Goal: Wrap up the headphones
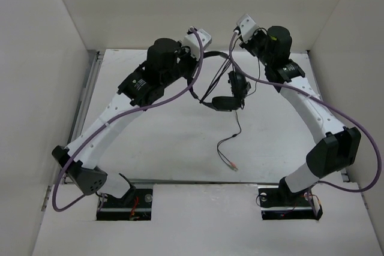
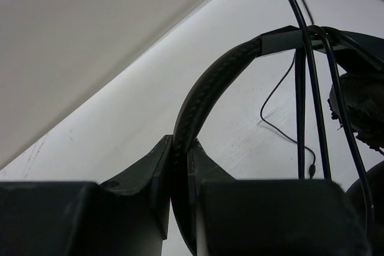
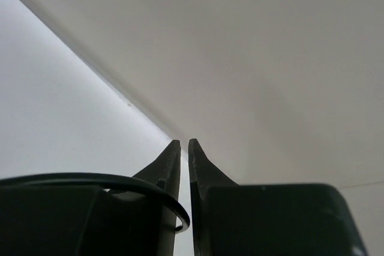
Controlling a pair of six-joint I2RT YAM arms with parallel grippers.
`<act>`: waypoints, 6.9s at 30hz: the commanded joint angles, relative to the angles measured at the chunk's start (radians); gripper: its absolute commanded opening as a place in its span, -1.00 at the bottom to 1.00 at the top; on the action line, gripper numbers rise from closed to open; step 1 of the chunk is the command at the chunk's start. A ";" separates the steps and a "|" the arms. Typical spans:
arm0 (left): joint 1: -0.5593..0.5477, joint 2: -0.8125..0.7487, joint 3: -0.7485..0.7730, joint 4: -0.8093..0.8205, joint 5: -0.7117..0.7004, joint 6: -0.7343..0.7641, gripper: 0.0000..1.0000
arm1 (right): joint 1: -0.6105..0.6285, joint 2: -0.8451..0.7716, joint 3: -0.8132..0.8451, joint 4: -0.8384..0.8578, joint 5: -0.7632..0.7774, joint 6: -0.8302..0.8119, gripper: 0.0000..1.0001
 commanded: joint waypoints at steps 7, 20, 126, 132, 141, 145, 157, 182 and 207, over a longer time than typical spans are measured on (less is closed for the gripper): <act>0.013 -0.029 0.260 0.009 0.148 -0.142 -1.00 | -0.037 0.002 -0.023 0.002 -0.321 0.460 -0.54; 0.108 0.118 0.602 -0.022 0.241 -0.432 -1.00 | -0.017 -0.044 -0.301 0.407 -0.769 1.345 -0.31; -0.177 -0.038 0.010 0.171 -0.116 0.085 -1.00 | -0.133 -0.073 0.035 -0.013 -0.060 0.124 -0.93; -0.184 0.019 0.197 0.133 -0.082 0.027 -1.00 | -0.162 -0.093 -0.037 -0.056 -0.279 0.372 -0.71; -0.208 0.128 0.499 0.076 -0.056 -0.029 -1.00 | -0.187 -0.093 -0.147 0.093 -0.693 0.904 -0.46; -0.194 0.174 0.622 0.050 -0.056 -0.078 -1.00 | -0.167 -0.094 -0.250 0.289 -0.795 1.170 -0.34; -0.144 0.278 0.843 0.055 -0.093 -0.130 -1.00 | -0.080 -0.114 -0.526 0.726 -0.823 1.637 -0.10; -0.018 0.385 0.987 0.222 -0.358 -0.044 -0.99 | 0.021 -0.145 -0.651 0.728 -0.836 1.621 -0.12; 0.109 0.448 0.878 0.334 -0.547 0.031 -0.99 | 0.331 -0.122 -0.094 -0.276 -0.556 0.620 -1.00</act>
